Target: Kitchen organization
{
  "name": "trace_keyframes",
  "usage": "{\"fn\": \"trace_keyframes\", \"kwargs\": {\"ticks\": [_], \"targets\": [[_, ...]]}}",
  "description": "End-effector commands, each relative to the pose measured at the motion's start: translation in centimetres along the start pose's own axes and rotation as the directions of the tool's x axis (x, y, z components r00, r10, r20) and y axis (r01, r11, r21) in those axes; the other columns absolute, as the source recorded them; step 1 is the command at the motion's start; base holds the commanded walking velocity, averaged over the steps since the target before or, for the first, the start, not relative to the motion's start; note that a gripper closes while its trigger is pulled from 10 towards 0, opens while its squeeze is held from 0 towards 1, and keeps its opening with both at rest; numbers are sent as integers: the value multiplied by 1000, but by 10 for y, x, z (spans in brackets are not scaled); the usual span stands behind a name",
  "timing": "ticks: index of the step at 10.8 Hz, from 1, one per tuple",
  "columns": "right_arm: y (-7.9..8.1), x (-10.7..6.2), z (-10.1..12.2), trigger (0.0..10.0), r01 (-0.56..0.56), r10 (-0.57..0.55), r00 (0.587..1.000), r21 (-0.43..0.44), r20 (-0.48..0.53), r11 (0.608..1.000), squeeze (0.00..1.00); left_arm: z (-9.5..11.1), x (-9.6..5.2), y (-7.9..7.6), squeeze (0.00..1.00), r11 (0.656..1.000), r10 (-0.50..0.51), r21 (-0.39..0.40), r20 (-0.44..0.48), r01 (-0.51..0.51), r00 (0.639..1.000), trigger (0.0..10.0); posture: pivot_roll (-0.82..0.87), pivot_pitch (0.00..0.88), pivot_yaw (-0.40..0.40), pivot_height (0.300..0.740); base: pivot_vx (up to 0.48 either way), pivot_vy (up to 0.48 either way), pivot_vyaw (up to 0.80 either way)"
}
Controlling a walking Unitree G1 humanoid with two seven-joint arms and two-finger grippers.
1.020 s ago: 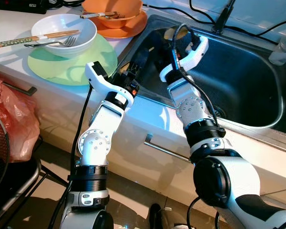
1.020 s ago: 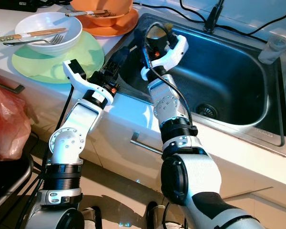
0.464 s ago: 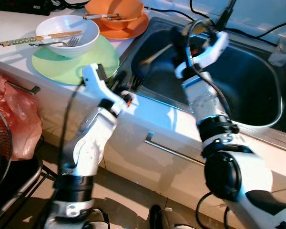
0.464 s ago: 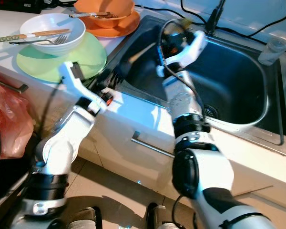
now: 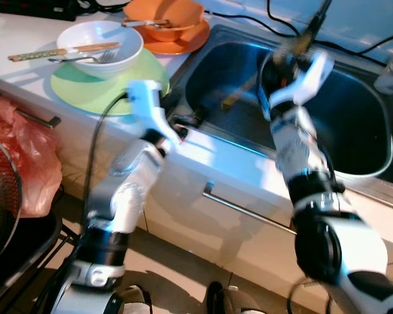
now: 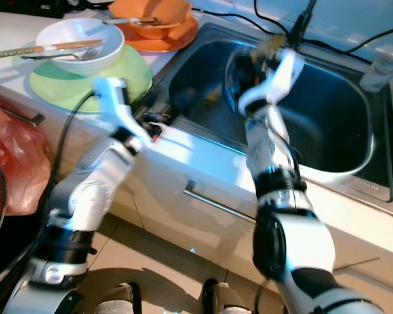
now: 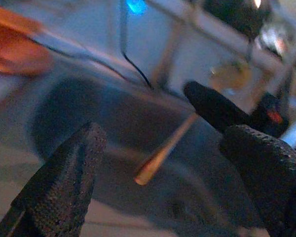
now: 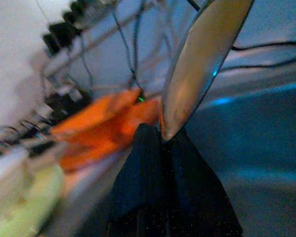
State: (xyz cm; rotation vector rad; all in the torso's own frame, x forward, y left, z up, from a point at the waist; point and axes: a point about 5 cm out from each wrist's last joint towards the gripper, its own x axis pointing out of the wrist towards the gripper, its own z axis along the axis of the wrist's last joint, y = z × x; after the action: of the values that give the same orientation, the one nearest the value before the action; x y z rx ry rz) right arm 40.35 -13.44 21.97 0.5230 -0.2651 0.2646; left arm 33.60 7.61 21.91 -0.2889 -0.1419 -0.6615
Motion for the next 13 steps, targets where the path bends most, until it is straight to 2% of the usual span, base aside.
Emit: {"fn": "trace_keyframes", "kwargs": {"ticks": [1, 5, 6, 7, 8, 9, 12, 13], "targets": [[-7, -3, 6, 0, 20, -19, 1000, -68, 21, 997, 0, -3, 6, -5, 0, 998, -58, 35, -28, 59, 998, 10000, 11, 181, -57, 740, 0, 0, 0], [-37, -20, -7, 0, 60, -94, 989, -270, -116, 961, 0, -7, 18, -10, 0, 970, -196, 118, -149, 214, 969, 10000, 37, 212, -33, 740, 0, 0, 0], [-46, -22, -10, 0, 84, -132, 977, -270, -165, 959, 0, -11, 15, -16, 0, 948, -247, 149, -206, 280, 947, 10000, 61, 222, -29, 740, 0, 0, 0], [-48, -21, -10, 2000, 87, -141, 973, -274, -184, 958, 0, -11, 13, -17, 0, 946, -252, 152, -208, 285, 945, 10000, 70, 225, -25, 740, 0, 0, 0], [-46, -18, -10, 6941, 56, -128, 967, -306, -221, 950, 0, -10, 12, -16, 0, 945, -255, 154, -208, 289, 944, 10000, 81, 228, -23, 740, 0, 0, 0], [-42, -12, -9, 10000, 27, -122, 958, -339, -261, 940, 0, -9, 12, -14, 0, 946, -252, 155, -207, 286, 945, 10000, 87, 228, -26, 740, 0, 0, 0], [-38, -5, -6, 10000, 5, -135, 946, -402, -294, 915, 0, -10, 11, -18, 0, 936, -273, 158, -231, 313, 934, 10000, 105, 234, -34, 740, 0, 0, 0], [-37, -4, -6, 10000, 3, -134, 945, -405, -297, 914, 122, -11, 10, -19, 0, 936, -276, 156, -232, 316, 933, 10000, 111, 235, -35, 740, 0, 0, 0]]}}
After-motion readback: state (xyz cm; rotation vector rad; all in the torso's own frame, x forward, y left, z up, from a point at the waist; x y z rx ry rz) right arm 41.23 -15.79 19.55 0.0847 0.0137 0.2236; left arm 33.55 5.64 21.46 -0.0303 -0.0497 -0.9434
